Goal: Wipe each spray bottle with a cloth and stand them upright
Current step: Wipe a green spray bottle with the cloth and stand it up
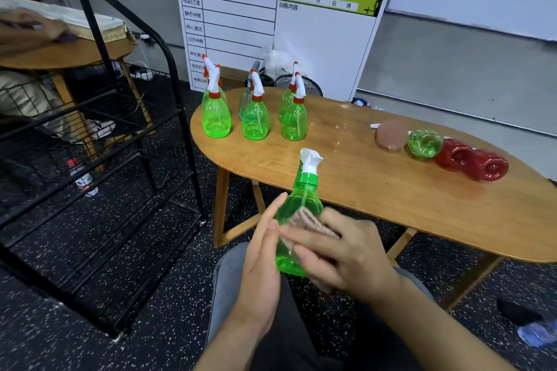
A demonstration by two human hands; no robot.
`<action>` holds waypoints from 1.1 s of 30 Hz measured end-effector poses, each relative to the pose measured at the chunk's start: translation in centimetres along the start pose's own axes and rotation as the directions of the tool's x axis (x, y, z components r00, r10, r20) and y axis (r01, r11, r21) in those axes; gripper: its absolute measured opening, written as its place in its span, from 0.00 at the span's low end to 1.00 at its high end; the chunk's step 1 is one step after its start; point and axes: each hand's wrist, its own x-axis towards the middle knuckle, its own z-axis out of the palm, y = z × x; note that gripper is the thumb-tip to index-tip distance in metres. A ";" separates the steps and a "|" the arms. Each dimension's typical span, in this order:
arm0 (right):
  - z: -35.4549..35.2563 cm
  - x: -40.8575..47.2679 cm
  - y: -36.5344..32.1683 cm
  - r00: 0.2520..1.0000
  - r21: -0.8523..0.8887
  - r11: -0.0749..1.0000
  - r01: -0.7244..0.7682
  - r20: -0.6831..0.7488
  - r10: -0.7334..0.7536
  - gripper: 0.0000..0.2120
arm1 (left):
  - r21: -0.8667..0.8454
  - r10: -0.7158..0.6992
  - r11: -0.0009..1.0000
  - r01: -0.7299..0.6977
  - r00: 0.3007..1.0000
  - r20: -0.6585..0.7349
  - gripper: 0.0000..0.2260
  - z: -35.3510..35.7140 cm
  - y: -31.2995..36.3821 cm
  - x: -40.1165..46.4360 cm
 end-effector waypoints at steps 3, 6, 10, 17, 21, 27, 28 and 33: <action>0.1 1.6 1.4 0.955 0.123 0.953 -0.278 -0.076 0.288 0.15 | 0.012 0.014 1.000 -0.014 1.000 -0.002 0.18 0.1 -0.1 0.0; 0.6 1.7 1.6 0.923 0.153 0.925 -0.348 -0.117 0.366 0.15 | 0.020 0.022 1.000 -0.022 1.000 0.000 0.19 -0.1 -0.1 0.0; 0.8 0.0 -0.5 0.976 0.126 0.973 -0.196 -0.073 0.206 0.13 | -0.007 -0.007 1.000 0.007 1.000 -0.026 0.18 -0.3 -0.2 0.1; 0.1 -2.3 -1.3 0.981 -0.068 0.980 0.185 0.074 -0.180 0.13 | -0.061 -0.014 0.998 0.016 1.000 0.021 0.19 0.0 0.4 -0.3; -0.2 -0.2 0.2 1.000 -0.015 1.000 -0.008 -0.029 0.008 0.12 | -0.032 -0.032 0.999 0.033 0.999 0.011 0.19 0.4 0.6 -0.3; -0.1 1.8 2.6 0.934 0.172 0.927 -0.334 -0.071 0.349 0.13 | 0.060 0.030 0.998 -0.032 0.999 0.036 0.24 0.2 0.7 -0.7; -0.1 1.8 2.5 0.937 0.187 0.926 -0.329 -0.059 0.345 0.13 | 0.074 0.036 0.997 -0.039 0.998 0.043 0.30 0.2 0.7 -0.8; -0.8 1.9 2.6 0.885 0.346 0.857 -0.381 -0.132 0.446 0.13 | 0.025 0.027 0.999 -0.029 0.997 0.079 0.31 0.3 0.8 -0.9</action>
